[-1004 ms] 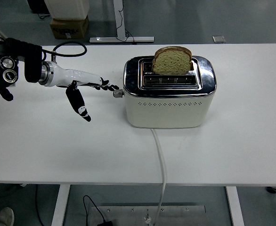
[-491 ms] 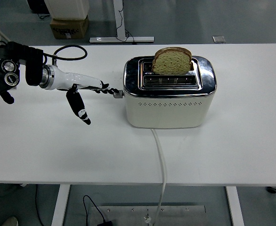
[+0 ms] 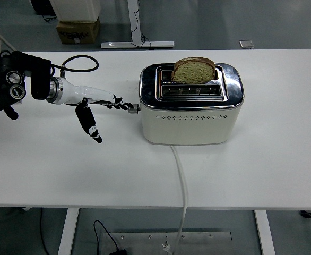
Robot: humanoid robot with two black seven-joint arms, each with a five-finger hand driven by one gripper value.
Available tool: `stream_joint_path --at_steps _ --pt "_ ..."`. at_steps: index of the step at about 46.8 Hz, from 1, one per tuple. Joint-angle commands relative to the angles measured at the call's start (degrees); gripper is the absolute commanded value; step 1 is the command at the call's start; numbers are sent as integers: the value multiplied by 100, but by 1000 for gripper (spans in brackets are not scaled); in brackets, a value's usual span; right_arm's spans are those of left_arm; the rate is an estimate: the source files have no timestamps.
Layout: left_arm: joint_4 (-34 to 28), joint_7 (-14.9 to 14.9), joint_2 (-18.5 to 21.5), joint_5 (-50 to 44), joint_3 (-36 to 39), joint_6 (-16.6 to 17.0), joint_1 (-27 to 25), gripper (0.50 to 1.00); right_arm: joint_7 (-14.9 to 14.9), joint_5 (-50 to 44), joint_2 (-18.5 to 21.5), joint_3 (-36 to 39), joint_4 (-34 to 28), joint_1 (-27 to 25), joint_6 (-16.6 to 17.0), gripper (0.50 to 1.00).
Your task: Press down toaster
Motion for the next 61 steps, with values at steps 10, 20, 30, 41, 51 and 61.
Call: stream_joint_path --at_steps 10,20,30,41,51,61 --pt "104 -8 -92 0 -5 -1 31 1000 -1 1 0 -1 0 5 0 998" --pt "201 -8 -163 0 4 -1 66 1000 -1 1 0 -1 0 5 0 1000" --pt "262 -8 -224 0 4 1 145 1000 -1 1 0 -1 0 -3 0 998" --pt "298 -8 -242 0 4 10 206 1000 -1 1 0 -1 0 5 0 1000" --pt "315 -8 -277 0 4 19 268 1000 -1 1 0 -1 0 5 0 1000" --pt "359 -8 -312 -8 -5 19 268 1000 -1 1 0 -1 0 5 0 998"
